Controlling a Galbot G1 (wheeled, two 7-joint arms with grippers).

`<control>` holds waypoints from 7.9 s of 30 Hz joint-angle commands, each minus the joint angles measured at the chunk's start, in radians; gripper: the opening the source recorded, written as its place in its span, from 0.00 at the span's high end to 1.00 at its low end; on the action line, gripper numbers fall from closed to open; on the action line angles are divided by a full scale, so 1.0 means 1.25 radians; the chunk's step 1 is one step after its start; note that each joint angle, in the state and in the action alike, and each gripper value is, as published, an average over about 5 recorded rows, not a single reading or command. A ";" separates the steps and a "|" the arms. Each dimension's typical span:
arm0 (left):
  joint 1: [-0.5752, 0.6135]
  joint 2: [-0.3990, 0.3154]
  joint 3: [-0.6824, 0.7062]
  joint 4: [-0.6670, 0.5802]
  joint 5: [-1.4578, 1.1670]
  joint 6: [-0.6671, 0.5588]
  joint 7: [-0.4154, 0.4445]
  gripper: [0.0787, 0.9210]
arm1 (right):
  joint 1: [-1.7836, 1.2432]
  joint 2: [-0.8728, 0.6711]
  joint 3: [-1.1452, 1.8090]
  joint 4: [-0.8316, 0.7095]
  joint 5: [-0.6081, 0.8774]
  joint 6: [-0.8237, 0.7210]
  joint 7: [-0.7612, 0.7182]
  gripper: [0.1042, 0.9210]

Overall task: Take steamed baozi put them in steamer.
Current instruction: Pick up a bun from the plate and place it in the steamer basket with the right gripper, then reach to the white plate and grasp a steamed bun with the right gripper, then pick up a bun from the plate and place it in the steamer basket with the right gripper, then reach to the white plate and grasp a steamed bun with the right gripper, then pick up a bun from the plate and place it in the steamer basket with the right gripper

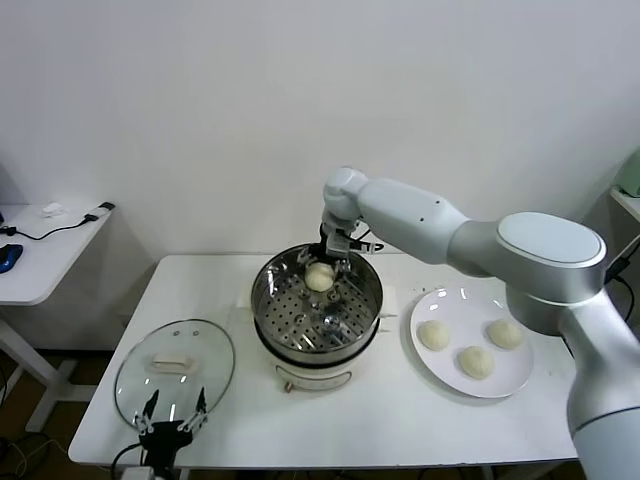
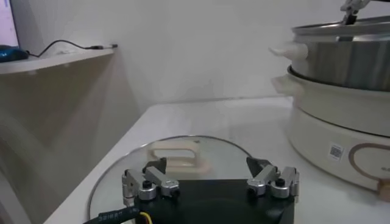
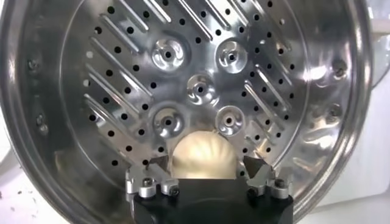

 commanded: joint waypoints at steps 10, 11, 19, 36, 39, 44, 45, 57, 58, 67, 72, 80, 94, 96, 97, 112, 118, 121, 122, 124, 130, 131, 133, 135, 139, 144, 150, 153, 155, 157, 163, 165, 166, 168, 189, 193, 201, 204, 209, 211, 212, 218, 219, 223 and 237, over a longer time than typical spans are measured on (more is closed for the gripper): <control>0.021 -0.007 0.029 -0.015 0.015 -0.010 0.000 0.12 | 0.320 -0.330 -0.232 0.321 0.615 -0.273 -0.202 0.12; 0.020 -0.006 0.030 -0.015 0.015 -0.010 0.000 0.12 | 0.329 -0.361 -0.249 0.330 0.635 -0.314 -0.200 0.12; 0.013 0.001 0.038 -0.015 0.010 -0.011 -0.001 0.12 | 0.346 -0.594 -0.407 0.402 0.642 -0.558 -0.136 0.12; 0.006 0.002 0.017 -0.002 0.005 -0.012 -0.002 0.12 | -0.046 -0.584 -0.194 0.327 0.603 -0.816 0.053 0.12; 0.006 0.002 0.014 0.002 0.005 -0.012 -0.001 0.12 | -0.090 -0.554 -0.161 0.294 0.588 -0.817 0.059 0.12; 0.005 0.001 0.011 0.008 0.005 -0.012 -0.001 0.12 | -0.133 -0.511 -0.131 0.248 0.578 -0.817 0.066 0.12; 0.005 0.001 0.010 0.008 0.005 -0.012 -0.002 0.12 | -0.140 -0.503 -0.127 0.240 0.575 -0.817 0.067 0.12; 0.004 -0.003 0.011 0.010 0.008 -0.013 -0.002 0.12 | -0.184 -0.467 -0.076 0.195 0.552 -0.817 0.082 0.12; 0.004 -0.003 0.011 0.011 0.008 -0.014 -0.002 0.12 | -0.185 -0.466 -0.074 0.195 0.551 -0.817 0.083 0.13; 0.005 0.002 0.008 0.009 0.008 -0.013 -0.003 0.12 | -0.173 -0.480 -0.062 0.216 0.523 -0.816 0.093 0.30; 0.007 0.001 0.008 0.001 0.008 -0.012 -0.003 0.12 | -0.108 -0.524 -0.081 0.280 0.529 -0.816 0.072 0.35; 0.009 -0.002 0.019 -0.009 0.010 -0.008 -0.004 0.12 | 0.226 -0.584 -0.224 0.412 0.663 -0.804 0.008 0.35; 0.011 0.000 0.032 -0.029 0.010 0.000 -0.005 0.12 | 0.387 -0.338 -0.225 0.635 1.012 -0.948 0.149 0.36; 0.012 -0.001 0.032 -0.032 0.010 0.000 -0.005 0.12 | 0.368 -0.281 -0.224 0.621 1.021 -0.961 0.167 0.36; 0.012 -0.002 0.032 -0.034 0.010 0.001 -0.005 0.12 | 0.357 -0.248 -0.224 0.607 1.023 -0.966 0.174 0.36; 0.018 -0.012 0.032 -0.041 0.010 0.002 -0.004 0.12 | 0.143 -0.007 -0.248 0.308 0.954 -0.976 0.202 0.36; 0.016 -0.011 0.034 -0.037 0.010 0.004 -0.004 0.12 | 0.093 0.025 -0.247 0.253 0.934 -0.975 0.212 0.36; 0.014 -0.010 0.032 -0.036 0.009 0.005 -0.003 0.12 | 0.079 0.034 -0.245 0.239 0.924 -0.975 0.213 0.36; 0.014 -0.010 0.032 -0.036 0.008 0.006 -0.003 0.12 | 0.077 0.035 -0.244 0.238 0.922 -0.976 0.212 0.36; 0.014 -0.010 0.031 -0.036 0.007 0.007 -0.003 0.12 | 0.076 0.036 -0.244 0.241 0.919 -0.978 0.212 0.36; 0.013 -0.010 0.031 -0.039 0.006 0.010 -0.002 0.12 | 0.086 0.028 -0.237 0.259 0.912 -0.977 0.207 0.35; 0.013 -0.010 0.031 -0.040 0.006 0.010 -0.002 0.12 | 0.093 0.022 -0.236 0.265 0.908 -0.972 0.202 0.33; 0.014 -0.010 0.031 -0.041 0.006 0.011 -0.002 0.12 | 0.109 0.007 -0.235 0.279 0.900 -0.958 0.188 0.29; 0.015 -0.011 0.031 -0.043 0.006 0.011 -0.002 0.12 | 0.129 -0.015 -0.232 0.298 0.892 -0.938 0.172 0.22; 0.017 -0.012 0.031 -0.048 0.007 0.011 -0.001 0.12 | 0.191 -0.086 -0.216 0.348 0.881 -0.894 0.125 0.14; 0.015 -0.011 0.029 -0.055 0.007 0.017 0.002 0.12 | 0.296 -0.265 -0.213 0.425 0.874 -0.844 0.027 0.12; 0.010 -0.007 0.025 -0.054 0.006 0.022 0.004 0.12 | 0.412 -0.481 -0.313 0.489 0.808 -0.790 -0.089 0.12; 0.008 -0.005 0.024 -0.055 0.005 0.023 0.004 0.12 | 0.446 -0.570 -0.394 0.519 0.732 -0.765 -0.127 0.12; 0.008 -0.004 0.024 -0.055 0.006 0.024 0.003 0.12 | 0.449 -0.621 -0.444 0.540 0.677 -0.751 -0.137 0.12; 0.009 -0.004 0.024 -0.056 0.005 0.026 0.003 0.12 | 0.431 -0.669 -0.479 0.555 0.623 -0.742 -0.136 0.12; 0.009 -0.006 0.025 -0.057 0.003 0.029 0.002 0.12 | 0.298 -0.755 -0.453 0.546 0.520 -0.756 -0.099 0.12; 0.008 -0.008 0.026 -0.055 0.004 0.029 0.002 0.12 | 0.242 -0.765 -0.418 0.533 0.493 -0.763 -0.087 0.12; 0.007 -0.008 0.026 -0.055 0.004 0.029 0.002 0.12 | 0.214 -0.767 -0.397 0.525 0.481 -0.766 -0.083 0.12; 0.006 -0.009 0.026 -0.054 0.005 0.030 0.002 0.12 | 0.155 -0.768 -0.354 0.509 0.462 -0.773 -0.075 0.12; 0.003 -0.009 0.015 -0.035 0.006 0.033 0.003 0.12 | -0.201 -0.686 -0.061 0.396 0.425 -0.852 0.055 0.12; 0.003 -0.007 0.016 -0.034 0.007 0.033 0.003 0.12 | -0.212 -0.682 -0.049 0.391 0.419 -0.856 0.063 0.12; 0.001 -0.006 0.020 -0.038 0.008 0.033 0.002 0.12 | -0.213 -0.685 -0.024 0.399 0.426 -0.858 0.074 0.16; 0.002 -0.007 0.022 -0.039 0.009 0.032 0.002 0.12 | -0.207 -0.687 -0.020 0.407 0.427 -0.856 0.071 0.24; 0.005 -0.009 0.024 -0.045 0.011 0.032 0.002 0.12 | -0.174 -0.696 -0.023 0.418 0.404 -0.838 0.040 0.37; 0.006 -0.011 0.026 -0.048 0.012 0.032 0.002 0.12 | -0.141 -0.700 -0.027 0.421 0.388 -0.821 0.014 0.38; 0.006 -0.011 0.027 -0.048 0.012 0.032 0.002 0.12 | -0.120 -0.701 -0.029 0.421 0.380 -0.808 -0.003 0.39; 0.005 -0.013 0.033 -0.054 0.017 0.032 0.003 0.12 | 0.106 -0.651 -0.070 0.413 0.384 -0.682 -0.114 0.39; 0.005 -0.012 0.034 -0.055 0.017 0.032 0.004 0.12 | 0.150 -0.631 -0.079 0.410 0.395 -0.655 -0.126 0.39; 0.005 -0.009 0.035 -0.061 0.017 0.033 0.007 0.12 | 0.308 -0.522 -0.105 0.421 0.503 -0.558 -0.166 0.39; 0.007 0.000 0.022 -0.067 0.011 0.032 0.008 0.12 | 0.380 -0.220 -0.144 0.659 0.452 -0.396 -0.157 0.39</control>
